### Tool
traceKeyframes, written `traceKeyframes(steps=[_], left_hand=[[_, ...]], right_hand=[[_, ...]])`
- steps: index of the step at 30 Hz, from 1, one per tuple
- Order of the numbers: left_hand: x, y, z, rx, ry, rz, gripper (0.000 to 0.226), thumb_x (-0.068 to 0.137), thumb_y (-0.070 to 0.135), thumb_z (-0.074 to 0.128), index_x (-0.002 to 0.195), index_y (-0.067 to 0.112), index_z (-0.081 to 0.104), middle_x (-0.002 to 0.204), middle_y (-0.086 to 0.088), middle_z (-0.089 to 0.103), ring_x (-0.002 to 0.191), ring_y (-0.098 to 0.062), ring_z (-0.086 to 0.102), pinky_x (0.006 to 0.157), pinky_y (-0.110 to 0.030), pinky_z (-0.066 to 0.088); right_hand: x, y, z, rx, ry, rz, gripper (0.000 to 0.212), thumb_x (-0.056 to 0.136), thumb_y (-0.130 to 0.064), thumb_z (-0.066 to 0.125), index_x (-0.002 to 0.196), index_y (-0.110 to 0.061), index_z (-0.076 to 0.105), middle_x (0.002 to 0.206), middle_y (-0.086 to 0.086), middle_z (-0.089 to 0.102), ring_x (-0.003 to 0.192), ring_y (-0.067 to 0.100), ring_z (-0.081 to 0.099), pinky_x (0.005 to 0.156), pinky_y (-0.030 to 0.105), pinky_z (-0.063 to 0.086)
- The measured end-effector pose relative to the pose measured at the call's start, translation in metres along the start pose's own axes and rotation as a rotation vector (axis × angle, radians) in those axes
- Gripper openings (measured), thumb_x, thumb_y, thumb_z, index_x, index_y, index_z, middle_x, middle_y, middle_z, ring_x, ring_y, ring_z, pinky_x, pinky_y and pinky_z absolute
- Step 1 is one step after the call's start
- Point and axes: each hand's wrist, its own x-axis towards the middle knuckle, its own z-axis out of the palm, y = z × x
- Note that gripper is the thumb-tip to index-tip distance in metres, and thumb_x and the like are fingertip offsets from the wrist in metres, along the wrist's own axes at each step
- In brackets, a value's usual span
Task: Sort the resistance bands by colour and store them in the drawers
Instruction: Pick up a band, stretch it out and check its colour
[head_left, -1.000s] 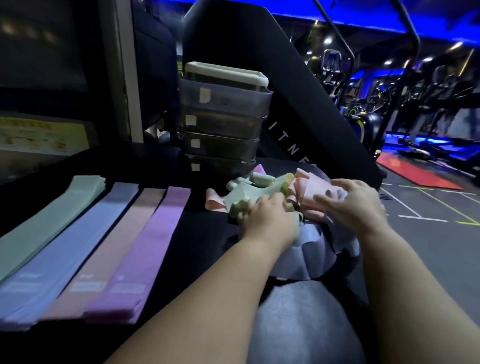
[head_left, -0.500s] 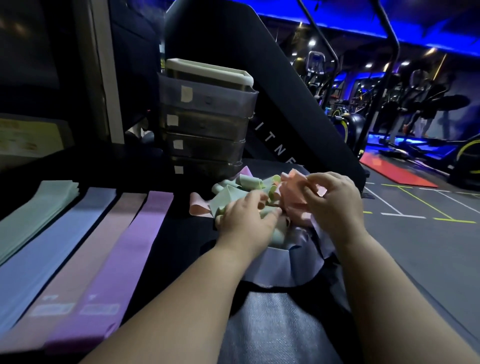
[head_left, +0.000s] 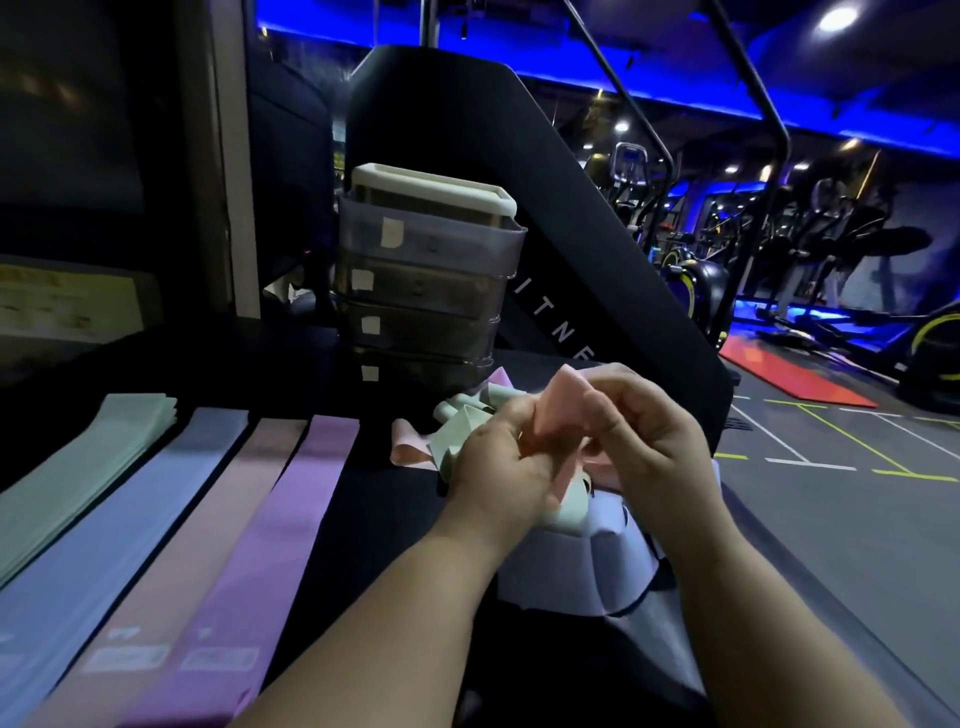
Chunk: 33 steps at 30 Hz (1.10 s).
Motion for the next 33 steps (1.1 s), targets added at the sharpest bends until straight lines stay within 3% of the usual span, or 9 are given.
traceKeyframes(steps=[4, 8, 10, 13, 19, 22, 25, 29, 33], left_hand=[[0.002, 0.003, -0.003, -0.123, 0.031, -0.074, 0.019, 0.082, 0.032, 0.068, 0.101, 0.028, 0.07, 0.092, -0.001, 0.074, 0.092, -0.018, 0.07, 0.088, -0.041, 0.056], [0.0, 0.012, -0.011, -0.384, 0.053, -0.134, 0.005, 0.091, 0.023, 0.064, 0.095, 0.022, 0.068, 0.074, 0.018, 0.072, 0.075, -0.002, 0.068, 0.066, -0.017, 0.056], [0.002, 0.012, -0.015, -0.521, 0.048, -0.17, 0.011, 0.089, 0.023, 0.065, 0.099, 0.02, 0.068, 0.085, 0.007, 0.075, 0.082, -0.011, 0.071, 0.068, -0.027, 0.058], [0.003, 0.016, -0.017, -0.631, 0.045, -0.214, 0.028, 0.083, 0.028, 0.067, 0.108, 0.014, 0.068, 0.103, -0.011, 0.073, 0.09, -0.023, 0.072, 0.071, -0.036, 0.058], [0.004, 0.018, -0.022, -0.62, 0.059, -0.221, 0.05, 0.074, 0.04, 0.07, 0.118, 0.016, 0.066, 0.113, -0.012, 0.071, 0.106, -0.028, 0.068, 0.094, -0.045, 0.053], [0.003, 0.019, -0.023, -0.595, 0.046, -0.234, 0.053, 0.072, 0.039, 0.069, 0.118, 0.013, 0.065, 0.113, -0.012, 0.071, 0.104, -0.027, 0.069, 0.093, -0.044, 0.053], [0.006, 0.016, -0.025, -0.495, 0.065, -0.255, 0.034, 0.08, 0.044, 0.073, 0.108, 0.025, 0.071, 0.116, -0.009, 0.069, 0.111, -0.023, 0.065, 0.094, -0.043, 0.053], [0.013, 0.004, -0.028, -0.399, 0.096, -0.323, 0.035, 0.067, 0.053, 0.076, 0.097, 0.034, 0.074, 0.126, -0.015, 0.059, 0.124, -0.044, 0.051, 0.092, -0.055, 0.053], [0.021, -0.012, -0.031, -0.23, 0.138, -0.33, 0.041, 0.057, 0.06, 0.072, 0.094, 0.044, 0.071, 0.116, -0.003, 0.068, 0.131, -0.038, 0.045, 0.099, -0.054, 0.048]], right_hand=[[0.002, 0.002, -0.004, 0.017, 0.066, 0.025, 0.031, 0.087, -0.035, 0.059, 0.102, -0.01, 0.067, 0.091, 0.01, 0.069, 0.078, 0.015, 0.066, 0.069, 0.026, 0.051], [0.003, 0.01, -0.01, 0.007, -0.02, 0.112, 0.034, 0.079, -0.038, 0.07, 0.107, -0.018, 0.068, 0.107, 0.005, 0.068, 0.097, 0.022, 0.067, 0.078, 0.038, 0.056], [0.003, 0.015, -0.011, -0.072, -0.116, 0.155, 0.045, 0.071, -0.051, 0.073, 0.113, -0.032, 0.067, 0.119, -0.005, 0.064, 0.11, 0.018, 0.063, 0.091, 0.049, 0.053], [0.001, 0.013, -0.008, -0.132, -0.222, 0.134, 0.039, 0.07, -0.055, 0.069, 0.108, -0.05, 0.066, 0.122, -0.019, 0.062, 0.117, 0.005, 0.058, 0.099, 0.036, 0.048], [-0.001, 0.007, -0.002, 0.174, -0.323, 0.165, 0.009, 0.086, -0.01, 0.066, 0.093, -0.005, 0.068, 0.08, -0.005, 0.07, 0.076, 0.003, 0.064, 0.068, 0.013, 0.048], [0.001, 0.006, -0.003, 0.187, -0.285, 0.192, 0.006, 0.089, -0.002, 0.059, 0.085, -0.002, 0.063, 0.067, -0.006, 0.064, 0.062, 0.002, 0.059, 0.059, 0.012, 0.045], [0.002, 0.003, -0.006, 0.22, -0.185, 0.222, 0.01, 0.087, -0.015, 0.059, 0.081, -0.007, 0.062, 0.068, -0.001, 0.06, 0.061, 0.007, 0.055, 0.057, 0.017, 0.045], [0.005, 0.003, -0.011, 0.358, -0.021, 0.279, 0.017, 0.092, -0.014, 0.061, 0.079, -0.006, 0.054, 0.083, 0.016, 0.056, 0.067, 0.019, 0.053, 0.06, 0.027, 0.051], [0.009, 0.0, -0.018, 0.481, 0.111, 0.305, 0.015, 0.099, -0.009, 0.048, 0.086, -0.008, 0.056, 0.059, -0.002, 0.054, 0.049, 0.01, 0.047, 0.05, 0.019, 0.042]])
